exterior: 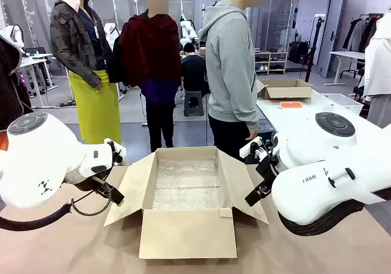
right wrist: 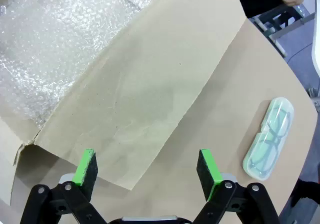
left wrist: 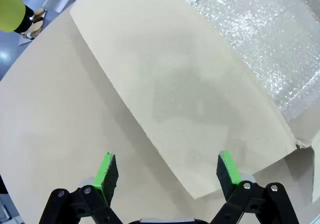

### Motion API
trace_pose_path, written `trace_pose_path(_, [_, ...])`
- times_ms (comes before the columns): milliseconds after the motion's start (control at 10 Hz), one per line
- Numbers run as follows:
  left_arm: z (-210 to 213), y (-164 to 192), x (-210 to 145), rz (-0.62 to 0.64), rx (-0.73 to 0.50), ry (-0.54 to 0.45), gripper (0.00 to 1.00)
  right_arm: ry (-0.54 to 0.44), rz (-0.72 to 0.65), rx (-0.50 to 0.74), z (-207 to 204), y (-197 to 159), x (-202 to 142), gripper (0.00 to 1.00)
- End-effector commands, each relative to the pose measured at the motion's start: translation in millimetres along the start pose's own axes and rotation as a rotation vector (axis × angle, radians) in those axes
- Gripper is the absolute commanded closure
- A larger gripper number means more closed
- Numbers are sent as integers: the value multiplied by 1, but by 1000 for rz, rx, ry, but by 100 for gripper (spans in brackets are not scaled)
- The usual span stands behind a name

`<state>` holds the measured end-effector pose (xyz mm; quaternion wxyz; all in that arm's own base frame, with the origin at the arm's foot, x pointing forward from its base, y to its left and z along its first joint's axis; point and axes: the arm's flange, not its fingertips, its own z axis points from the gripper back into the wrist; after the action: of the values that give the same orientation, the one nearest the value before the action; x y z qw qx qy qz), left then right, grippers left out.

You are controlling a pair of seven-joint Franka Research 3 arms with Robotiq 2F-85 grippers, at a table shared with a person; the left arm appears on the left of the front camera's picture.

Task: Pack the glasses set securely to prepare it for shipping.
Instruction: Place the Glasses case inside the Package Box.

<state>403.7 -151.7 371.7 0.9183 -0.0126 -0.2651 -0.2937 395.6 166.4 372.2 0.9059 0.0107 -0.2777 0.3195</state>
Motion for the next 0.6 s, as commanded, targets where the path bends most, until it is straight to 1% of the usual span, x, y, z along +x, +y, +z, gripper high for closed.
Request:
trace_pose_path(0, [0,0,0,-1,0,0,0,0,0,0,0,0,0,0])
trace_pose_path(500, [0,0,0,-1,0,0,0,0,0,0,0,0,0,0])
